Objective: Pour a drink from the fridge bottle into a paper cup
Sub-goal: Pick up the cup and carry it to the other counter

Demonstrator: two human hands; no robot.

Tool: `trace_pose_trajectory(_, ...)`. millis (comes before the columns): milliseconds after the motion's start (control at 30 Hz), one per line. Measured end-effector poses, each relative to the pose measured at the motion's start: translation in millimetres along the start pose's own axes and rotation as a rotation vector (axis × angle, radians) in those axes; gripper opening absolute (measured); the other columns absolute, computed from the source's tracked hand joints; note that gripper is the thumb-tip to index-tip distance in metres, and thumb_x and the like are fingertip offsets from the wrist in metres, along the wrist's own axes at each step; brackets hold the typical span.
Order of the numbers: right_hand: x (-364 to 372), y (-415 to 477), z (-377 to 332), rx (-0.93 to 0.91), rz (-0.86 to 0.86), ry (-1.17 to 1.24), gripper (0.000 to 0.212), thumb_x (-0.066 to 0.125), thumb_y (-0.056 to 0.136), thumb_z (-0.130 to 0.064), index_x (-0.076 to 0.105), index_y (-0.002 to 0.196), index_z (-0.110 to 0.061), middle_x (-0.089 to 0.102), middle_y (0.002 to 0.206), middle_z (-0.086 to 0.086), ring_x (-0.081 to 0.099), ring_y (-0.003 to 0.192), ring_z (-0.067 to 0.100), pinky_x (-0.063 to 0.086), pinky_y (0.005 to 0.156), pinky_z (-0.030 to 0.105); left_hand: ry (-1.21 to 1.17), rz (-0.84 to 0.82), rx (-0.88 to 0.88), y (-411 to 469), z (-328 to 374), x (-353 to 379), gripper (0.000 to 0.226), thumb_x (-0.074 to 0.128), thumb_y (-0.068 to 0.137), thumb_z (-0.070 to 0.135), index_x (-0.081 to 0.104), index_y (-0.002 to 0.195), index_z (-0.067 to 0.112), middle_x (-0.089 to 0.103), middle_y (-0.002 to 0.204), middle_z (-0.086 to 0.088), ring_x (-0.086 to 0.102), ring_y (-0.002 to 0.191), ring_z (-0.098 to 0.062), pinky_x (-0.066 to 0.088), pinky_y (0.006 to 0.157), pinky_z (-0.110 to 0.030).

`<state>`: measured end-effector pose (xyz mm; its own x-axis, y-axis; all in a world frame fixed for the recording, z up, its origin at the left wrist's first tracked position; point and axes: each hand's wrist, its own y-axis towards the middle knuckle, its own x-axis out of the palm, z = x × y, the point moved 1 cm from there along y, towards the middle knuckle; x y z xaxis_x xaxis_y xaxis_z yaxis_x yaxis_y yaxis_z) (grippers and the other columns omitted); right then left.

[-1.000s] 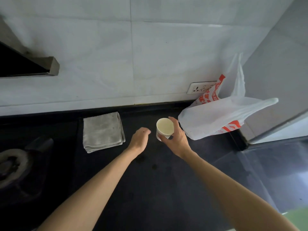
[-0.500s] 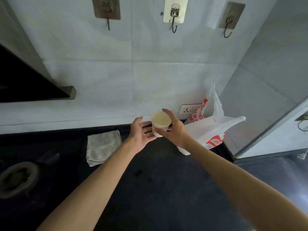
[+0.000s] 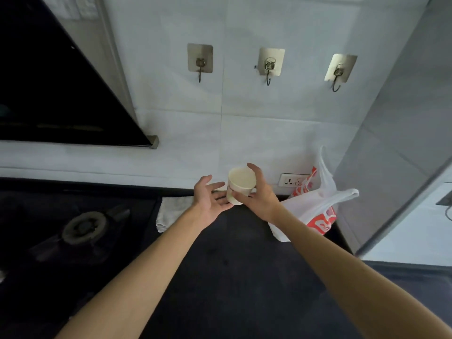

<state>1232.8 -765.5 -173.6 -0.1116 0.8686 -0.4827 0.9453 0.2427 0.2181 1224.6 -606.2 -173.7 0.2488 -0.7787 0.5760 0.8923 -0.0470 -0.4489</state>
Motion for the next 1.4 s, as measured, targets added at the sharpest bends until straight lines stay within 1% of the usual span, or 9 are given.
trace_pose_trajectory(233,13,-32,-28,-0.056,-0.033,0.089,0.079,0.077,0.082,-0.031,0.027,0.143,-0.03,0.053,0.119,-0.012,0.054,0.113,0.016,0.052,0.097,0.039,-0.031,0.058,0.067,-57,-4,-8,0.057,0.045,0.097,0.041,0.052,0.129,-0.005,0.056,0.126,-0.034,0.06,0.111,-0.047,0.044,0.103,-0.059)
trace_pose_trajectory(533,60,-49,-83,-0.145,-0.175,0.141,0.078,0.076,0.084,-0.031,0.027,0.144,-0.028,0.053,0.121,-0.01,0.053,0.108,0.007,0.044,0.082,0.01,-0.121,0.174,0.179,-126,15,-55,0.053,0.048,0.096,0.039,0.054,0.125,-0.006,0.059,0.119,-0.035,0.063,0.105,-0.046,0.05,0.095,-0.056)
trace_pose_trajectory(667,96,-53,-113,-0.201,-0.256,0.142,0.076,0.076,0.085,-0.031,0.027,0.144,-0.028,0.05,0.114,-0.021,0.054,0.104,0.001,0.048,0.089,0.019,-0.18,0.205,0.237,-154,32,-92,0.056,0.047,0.097,0.04,0.052,0.13,-0.005,0.058,0.124,-0.034,0.061,0.11,-0.047,0.047,0.1,-0.059)
trace_pose_trajectory(800,138,-59,-145,-0.265,-0.339,0.152,0.075,0.076,0.085,-0.029,0.028,0.143,-0.027,0.051,0.116,-0.016,0.054,0.107,0.005,0.044,0.082,0.009,-0.243,0.238,0.293,-185,49,-133,0.058,0.047,0.097,0.04,0.049,0.133,-0.006,0.057,0.122,-0.035,0.06,0.111,-0.049,0.044,0.102,-0.061)
trace_pose_trajectory(967,198,-75,-185,-0.334,-0.425,0.164,0.076,0.076,0.084,-0.031,0.028,0.143,-0.026,0.052,0.118,-0.013,0.053,0.113,0.011,0.047,0.092,0.023,-0.308,0.297,0.363,-231,67,-189,0.059,0.049,0.095,0.039,0.049,0.133,-0.007,0.054,0.125,-0.036,0.058,0.113,-0.049,0.044,0.102,-0.062)
trace_pose_trajectory(1100,246,-93,-218,-0.363,-0.472,0.199,0.076,0.077,0.084,-0.028,0.029,0.143,-0.024,0.053,0.124,-0.006,0.053,0.114,0.009,0.047,0.092,0.021,-0.359,0.324,0.412,-268,81,-235,0.063,0.05,0.093,0.04,0.046,0.137,-0.005,0.051,0.13,-0.037,0.057,0.115,-0.05,0.049,0.091,-0.061)
trace_pose_trajectory(1233,292,-110,-252,-0.391,-0.53,0.203,0.079,0.077,0.084,-0.029,0.028,0.145,-0.023,0.052,0.126,-0.009,0.053,0.115,0.009,0.047,0.095,0.023,-0.399,0.346,0.451,-306,94,-278,0.064,0.049,0.094,0.04,0.044,0.14,-0.004,0.05,0.131,-0.038,0.054,0.118,-0.051,0.043,0.101,-0.062)
trace_pose_trajectory(1300,315,-118,-269,-0.404,-0.559,0.201,0.08,0.077,0.083,-0.031,0.027,0.146,-0.024,0.053,0.128,-0.009,0.053,0.118,0.01,0.047,0.098,0.028,-0.41,0.358,0.466,-325,102,-300,0.065,0.049,0.094,0.04,0.043,0.141,-0.004,0.05,0.131,-0.038,0.054,0.118,-0.051,0.047,0.094,-0.061)
trace_pose_trajectory(1400,348,-130,-296,-0.411,-0.59,0.206,0.08,0.077,0.084,-0.029,0.026,0.147,-0.023,0.052,0.127,-0.009,0.053,0.115,0.006,0.045,0.093,0.02,-0.413,0.385,0.48,-352,116,-332,0.067,0.048,0.094,0.041,0.041,0.141,-0.005,0.05,0.132,-0.038,0.054,0.117,-0.051,0.049,0.083,-0.059)
